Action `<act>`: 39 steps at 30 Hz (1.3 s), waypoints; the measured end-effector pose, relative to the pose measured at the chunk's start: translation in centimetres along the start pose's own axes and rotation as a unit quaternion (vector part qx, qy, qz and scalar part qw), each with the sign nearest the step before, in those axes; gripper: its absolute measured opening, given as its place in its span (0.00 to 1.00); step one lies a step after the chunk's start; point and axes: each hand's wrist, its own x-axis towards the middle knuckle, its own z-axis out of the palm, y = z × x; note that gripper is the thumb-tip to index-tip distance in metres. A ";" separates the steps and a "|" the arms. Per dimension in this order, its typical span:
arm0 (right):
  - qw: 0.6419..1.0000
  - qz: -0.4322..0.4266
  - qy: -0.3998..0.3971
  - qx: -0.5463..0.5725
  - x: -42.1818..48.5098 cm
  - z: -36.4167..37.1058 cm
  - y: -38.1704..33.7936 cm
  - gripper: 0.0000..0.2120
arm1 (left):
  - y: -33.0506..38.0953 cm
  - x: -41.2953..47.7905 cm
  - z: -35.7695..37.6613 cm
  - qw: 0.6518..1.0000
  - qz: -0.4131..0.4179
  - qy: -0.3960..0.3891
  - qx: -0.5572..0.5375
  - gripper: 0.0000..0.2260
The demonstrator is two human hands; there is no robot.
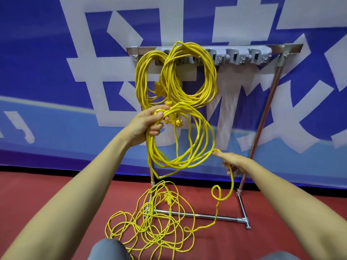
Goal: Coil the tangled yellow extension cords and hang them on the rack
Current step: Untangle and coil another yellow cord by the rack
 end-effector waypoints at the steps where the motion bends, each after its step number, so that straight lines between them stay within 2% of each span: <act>1: 1.000 0.014 0.001 0.006 -0.2 -0.3 -0.3 0.26 | -0.3 -0.1 0.2 1.000 -0.003 -0.002 0.020 0.10; 4: 0.997 0.035 -0.021 0.072 -0.8 -1.1 -1.4 0.14 | -1.6 -0.1 0.9 0.995 -0.013 0.007 0.097 0.10; 6: 0.971 0.030 -0.077 0.226 -1.6 -1.6 -2.5 0.13 | -2.8 0.0 1.2 0.989 -0.005 0.023 0.146 0.09; 8: 0.899 0.023 -0.119 0.421 -3.0 -1.7 -4.0 0.10 | -3.9 0.0 1.6 0.982 0.012 0.053 0.180 0.09; 10: 0.832 0.008 -0.121 0.542 -4.5 -1.3 -5.5 0.09 | -4.9 -0.1 2.3 0.976 0.034 0.096 0.193 0.09; 15: 0.756 -0.018 -0.071 0.651 -7.0 0.4 -9.4 0.17 | -7.2 0.0 4.5 0.963 0.075 0.147 0.213 0.10; 18: 0.739 -0.007 -0.054 0.671 -7.0 1.1 -10.8 0.13 | -8.4 0.0 5.1 0.962 0.071 0.151 0.215 0.09; 19: 0.745 0.005 -0.044 0.666 -6.6 1.2 -11.0 0.15 | -8.6 0.0 5.3 0.965 0.067 0.148 0.204 0.07; 21: 0.725 0.030 -0.043 0.686 -6.4 1.1 -11.4 0.20 | -8.7 -0.3 5.5 0.972 0.057 0.131 0.187 0.06; 24: 0.695 0.054 -0.006 0.717 -7.0 1.3 -11.5 0.16 | -8.9 -0.6 5.7 0.973 0.052 0.102 0.200 0.19; 26: 0.704 0.022 0.035 0.709 -7.6 1.7 -10.9 0.13 | -9.1 -0.5 5.7 0.967 0.053 0.107 0.224 0.20; 27: 0.725 0.001 0.035 0.688 -7.6 1.8 -10.8 0.10 | -9.3 -0.3 5.6 0.966 0.055 0.114 0.228 0.18; 29: 0.765 -0.029 0.005 0.644 -7.7 2.6 -10.8 0.04 | -9.4 -0.1 5.8 0.967 0.056 0.133 0.209 0.15; 30: 0.758 -0.029 -0.024 0.651 -7.4 3.3 -10.5 0.02 | -9.4 0.1 5.9 0.969 0.053 0.149 0.188 0.14; 31: 0.793 -0.067 -0.003 0.606 -7.7 4.1 -10.1 0.05 | -9.4 0.3 5.9 0.971 0.050 0.168 0.164 0.14; 33: 0.872 -0.121 -0.008 0.474 -7.2 5.1 -9.6 0.15 | -9.3 0.5 5.9 0.970 0.046 0.204 0.123 0.13; 35: 0.942 -0.237 -0.025 0.236 -7.8 6.0 -8.3 0.08 | -9.2 0.7 5.7 0.969 0.042 0.221 0.105 0.13; 36: 0.955 -0.274 -0.014 0.110 -7.9 6.3 -7.6 0.06 | -9.1 0.8 5.6 0.969 0.041 0.224 0.101 0.13; 37: 0.953 -0.303 0.000 -0.001 -7.8 6.5 -7.0 0.07 | -9.0 0.8 5.5 0.968 0.040 0.227 0.095 0.13; 38: 0.943 -0.324 0.009 -0.071 -7.2 6.6 -6.3 0.07 | -8.9 0.8 5.5 0.968 0.039 0.233 0.085 0.13; 39: 0.935 -0.339 0.025 -0.095 -7.1 6.7 -5.9 0.06 | -8.7 0.8 5.4 0.967 0.036 0.240 0.076 0.13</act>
